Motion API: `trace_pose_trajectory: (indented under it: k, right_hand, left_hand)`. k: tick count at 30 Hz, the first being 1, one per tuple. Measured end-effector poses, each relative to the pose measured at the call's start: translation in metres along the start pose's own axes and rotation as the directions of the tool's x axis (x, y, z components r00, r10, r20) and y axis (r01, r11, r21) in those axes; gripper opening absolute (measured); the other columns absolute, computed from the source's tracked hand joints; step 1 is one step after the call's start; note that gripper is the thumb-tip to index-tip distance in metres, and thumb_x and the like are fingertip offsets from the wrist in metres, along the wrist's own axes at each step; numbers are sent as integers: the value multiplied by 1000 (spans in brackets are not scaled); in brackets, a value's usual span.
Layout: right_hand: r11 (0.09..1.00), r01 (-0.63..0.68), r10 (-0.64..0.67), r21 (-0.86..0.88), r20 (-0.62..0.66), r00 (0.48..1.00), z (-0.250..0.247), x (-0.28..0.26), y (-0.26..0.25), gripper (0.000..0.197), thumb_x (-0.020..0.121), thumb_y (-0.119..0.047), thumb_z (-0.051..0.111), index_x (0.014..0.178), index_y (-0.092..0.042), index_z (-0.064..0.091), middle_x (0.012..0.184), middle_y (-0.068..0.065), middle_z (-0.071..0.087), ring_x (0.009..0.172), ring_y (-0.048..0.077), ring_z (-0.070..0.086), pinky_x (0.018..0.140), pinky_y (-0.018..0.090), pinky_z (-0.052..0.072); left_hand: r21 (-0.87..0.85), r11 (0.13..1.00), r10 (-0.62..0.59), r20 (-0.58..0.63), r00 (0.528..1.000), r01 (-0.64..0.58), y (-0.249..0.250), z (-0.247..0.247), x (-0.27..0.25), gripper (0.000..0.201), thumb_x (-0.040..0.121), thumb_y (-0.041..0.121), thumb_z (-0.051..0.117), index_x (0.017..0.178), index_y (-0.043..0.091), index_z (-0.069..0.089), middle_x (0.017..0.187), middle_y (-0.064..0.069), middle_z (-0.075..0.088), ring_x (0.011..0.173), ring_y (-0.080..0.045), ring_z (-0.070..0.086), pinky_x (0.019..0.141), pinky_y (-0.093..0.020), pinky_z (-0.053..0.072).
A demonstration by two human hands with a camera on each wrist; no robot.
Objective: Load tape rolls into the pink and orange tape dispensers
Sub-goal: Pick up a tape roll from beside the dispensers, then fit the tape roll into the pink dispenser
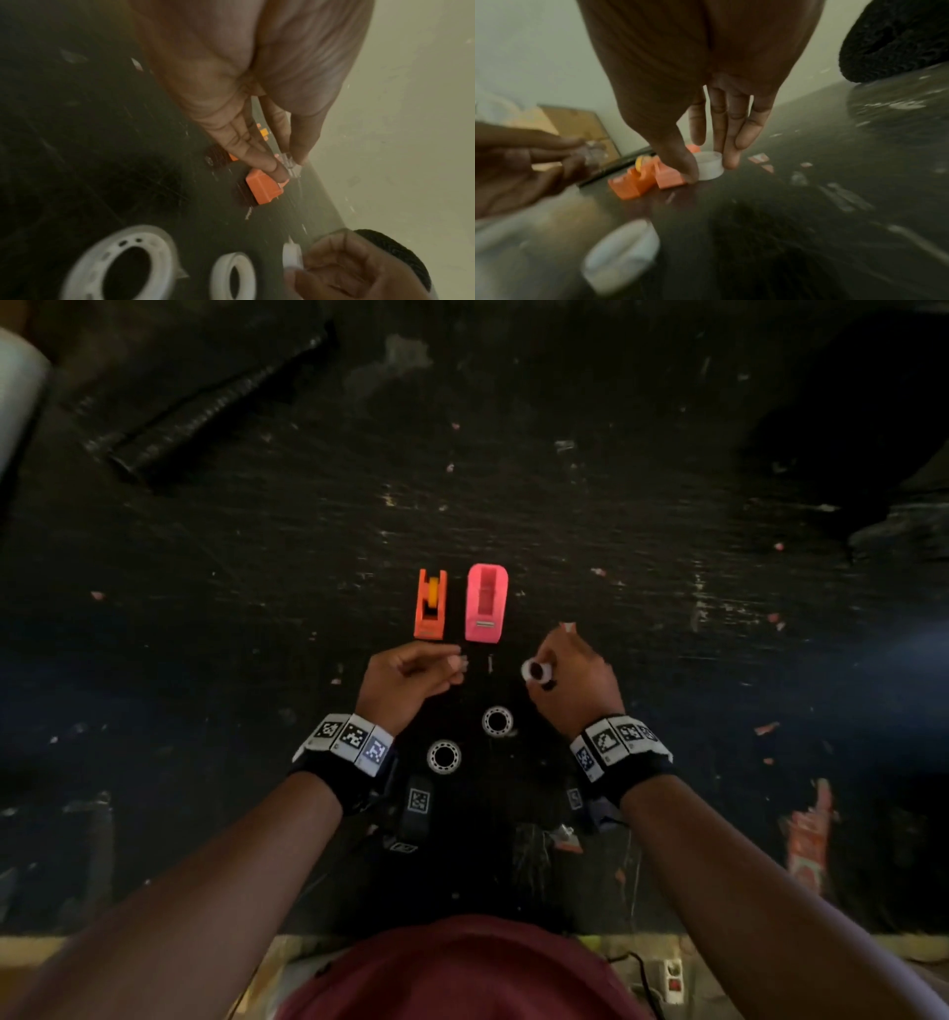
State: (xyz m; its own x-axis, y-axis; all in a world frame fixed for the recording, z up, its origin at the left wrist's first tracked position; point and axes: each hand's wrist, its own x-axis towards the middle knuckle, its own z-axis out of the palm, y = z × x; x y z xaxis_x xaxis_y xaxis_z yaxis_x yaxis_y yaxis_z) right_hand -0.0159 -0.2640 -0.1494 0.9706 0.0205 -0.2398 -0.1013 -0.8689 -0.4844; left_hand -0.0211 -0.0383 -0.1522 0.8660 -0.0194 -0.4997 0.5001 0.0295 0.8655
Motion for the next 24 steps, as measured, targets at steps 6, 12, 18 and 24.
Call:
trace_pose_trajectory:
  k: [6,12,18,24]
  right_hand:
    - [970,107,-93,-218,70,993,13,-12,17,36,78,-27,73,109,-19,57,112,7,63,104,32,62,88,43,46]
    - [930,324,-297,-172,166,940,25,-31,-12,58,67,-42,73,120,-26,59,118,3,59,111,28,57,92,44,44]
    - [984,178,-180,29,132,975,47,-37,-17,39,71,-20,74,110,-18,69,105,7,67,95,29,67,85,41,54]
    - [610,-85,-48,788,144,988,20,-39,-16,31,82,7,76,105,-13,70,94,1,76,84,0,72,81,20,54]
  left_hand:
    - [40,999,7,36,999,-8,-14,-21,-16,26,88,-6,71,102,16,77,99,-15,79,91,-18,77,84,-26,61]
    - [9,1000,1,23,1000,-2,-21,-23,-28,27,87,-6,72,100,17,77,92,-8,80,90,-18,76,84,-26,61]
    - [24,999,23,48,999,-24,-19,-16,-41,28,86,-6,73,103,16,77,97,-6,82,94,-15,77,78,-23,59]
    - [48,992,113,41,993,-114,-12,-6,-48,32,81,-6,79,108,10,77,101,-13,80,95,-12,76,87,-21,57]
